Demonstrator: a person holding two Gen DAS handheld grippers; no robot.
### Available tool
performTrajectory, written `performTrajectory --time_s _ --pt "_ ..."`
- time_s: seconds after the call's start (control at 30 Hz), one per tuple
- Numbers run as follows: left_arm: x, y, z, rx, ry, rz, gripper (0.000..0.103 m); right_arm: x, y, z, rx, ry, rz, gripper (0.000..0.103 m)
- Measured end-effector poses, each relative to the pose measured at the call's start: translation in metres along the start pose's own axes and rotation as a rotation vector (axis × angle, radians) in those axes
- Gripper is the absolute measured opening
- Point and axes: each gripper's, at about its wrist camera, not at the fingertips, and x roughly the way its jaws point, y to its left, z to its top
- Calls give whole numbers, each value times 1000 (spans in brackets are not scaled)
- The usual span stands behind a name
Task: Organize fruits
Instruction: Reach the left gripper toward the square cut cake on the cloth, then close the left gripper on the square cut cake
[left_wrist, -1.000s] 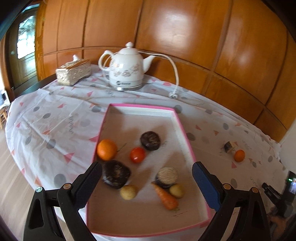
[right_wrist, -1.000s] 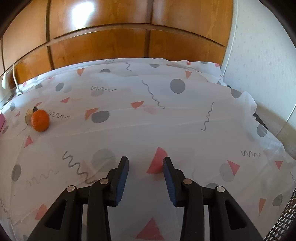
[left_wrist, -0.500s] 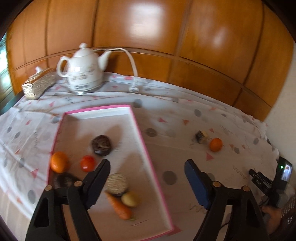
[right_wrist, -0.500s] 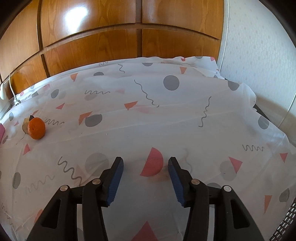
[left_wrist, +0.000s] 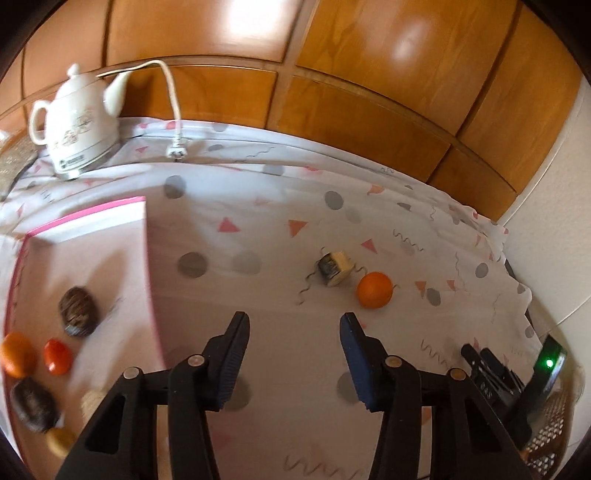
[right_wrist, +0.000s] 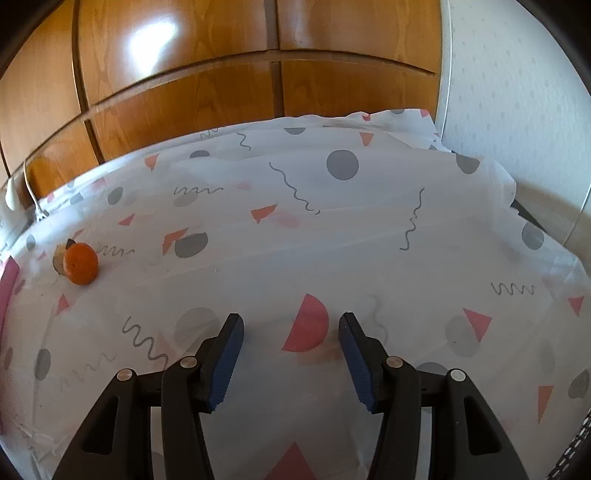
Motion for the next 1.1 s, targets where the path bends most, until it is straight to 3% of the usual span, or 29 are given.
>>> performTrajectory --time_s 0.13,0.23,0.3,0.6,0.9,1.0,1.03,1.1 --pt "18 -13 12 49 -5 13 51 -4 -5 -1 37 -12 -9 52" --pt "33 -19 18 84 1 31 51 -12 -23 -5 162 -37 -75 53" --pt "45 -23 20 116 9 39 51 -12 -31 -7 218 -38 -73 54" --pt "85 -30 31 198 52 27 51 -2 -16 -2 143 -9 -94 71" --pt "108 -38 39 267 88 -70 50 -2 -16 -4 129 -5 -97 75" --pt "119 -35 39 262 121 -88 44 -1 -15 -3 122 -3 -98 77" --pt "121 -34 39 254 133 -94 36 -1 -14 -3 120 -2 -98 77" --pt "123 -30 38 229 137 -107 35 0 -14 -3 117 -1 -99 77"
